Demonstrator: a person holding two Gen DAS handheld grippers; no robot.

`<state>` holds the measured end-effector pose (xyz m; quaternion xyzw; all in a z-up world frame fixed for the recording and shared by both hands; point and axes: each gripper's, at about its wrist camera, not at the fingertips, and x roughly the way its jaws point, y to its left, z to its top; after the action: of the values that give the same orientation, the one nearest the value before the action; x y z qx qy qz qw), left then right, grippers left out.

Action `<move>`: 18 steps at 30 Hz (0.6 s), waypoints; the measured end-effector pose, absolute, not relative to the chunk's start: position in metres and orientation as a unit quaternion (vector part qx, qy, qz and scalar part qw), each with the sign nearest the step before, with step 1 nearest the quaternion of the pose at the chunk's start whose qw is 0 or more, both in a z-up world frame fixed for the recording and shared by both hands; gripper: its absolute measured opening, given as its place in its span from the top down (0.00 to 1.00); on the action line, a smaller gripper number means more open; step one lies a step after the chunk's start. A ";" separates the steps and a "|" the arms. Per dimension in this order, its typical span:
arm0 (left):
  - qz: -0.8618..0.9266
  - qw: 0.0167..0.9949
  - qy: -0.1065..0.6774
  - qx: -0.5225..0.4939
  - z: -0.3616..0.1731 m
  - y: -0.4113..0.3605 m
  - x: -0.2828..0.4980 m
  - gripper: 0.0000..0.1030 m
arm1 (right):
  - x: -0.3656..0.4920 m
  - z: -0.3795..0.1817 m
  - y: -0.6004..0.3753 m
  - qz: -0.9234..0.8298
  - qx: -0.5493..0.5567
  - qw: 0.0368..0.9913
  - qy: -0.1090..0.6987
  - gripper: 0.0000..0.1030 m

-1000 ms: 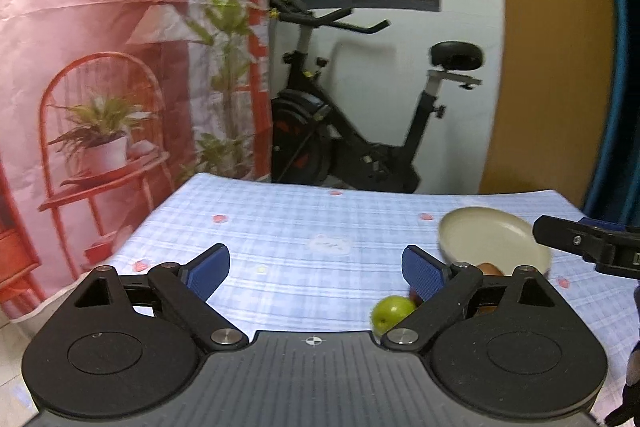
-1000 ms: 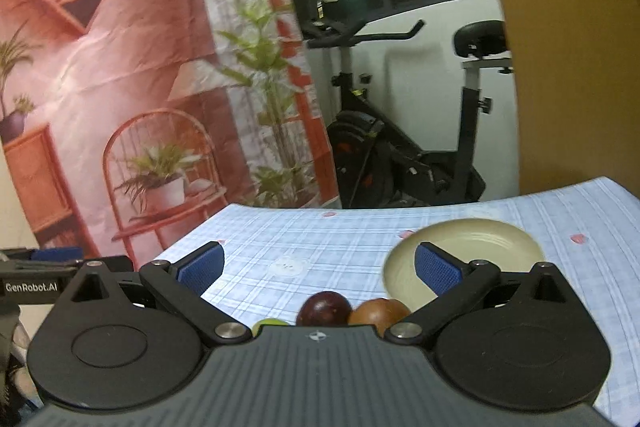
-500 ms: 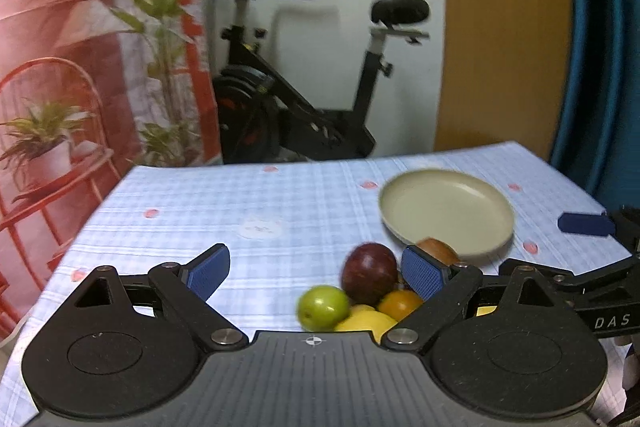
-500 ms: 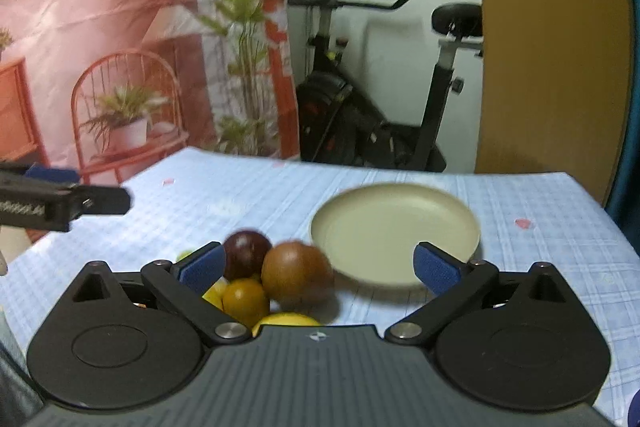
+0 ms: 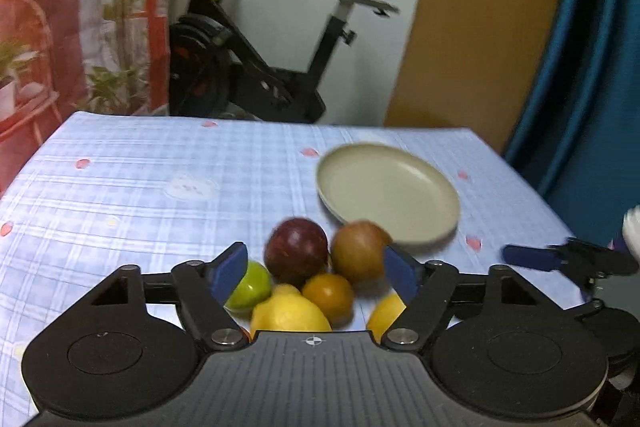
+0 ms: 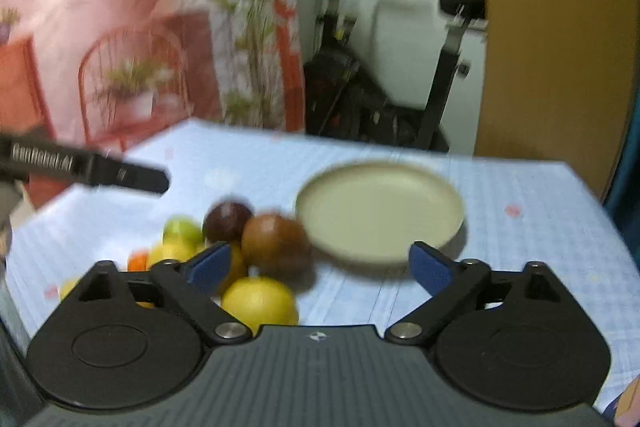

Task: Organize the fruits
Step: 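Move the left tool down toward the yellow lemon in the fruit cluster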

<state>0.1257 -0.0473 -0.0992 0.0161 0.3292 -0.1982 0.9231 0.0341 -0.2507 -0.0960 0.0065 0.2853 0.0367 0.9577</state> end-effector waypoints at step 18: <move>-0.290 0.877 0.381 0.046 -0.139 -0.100 0.133 0.40 | 0.050 -0.152 -0.234 0.116 -0.003 0.935 0.335 0.38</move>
<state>0.1327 -0.0998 -0.1391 0.0461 0.3810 -0.2901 0.8767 0.0503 -0.2339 -0.1516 -0.0030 0.3349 0.1159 0.9351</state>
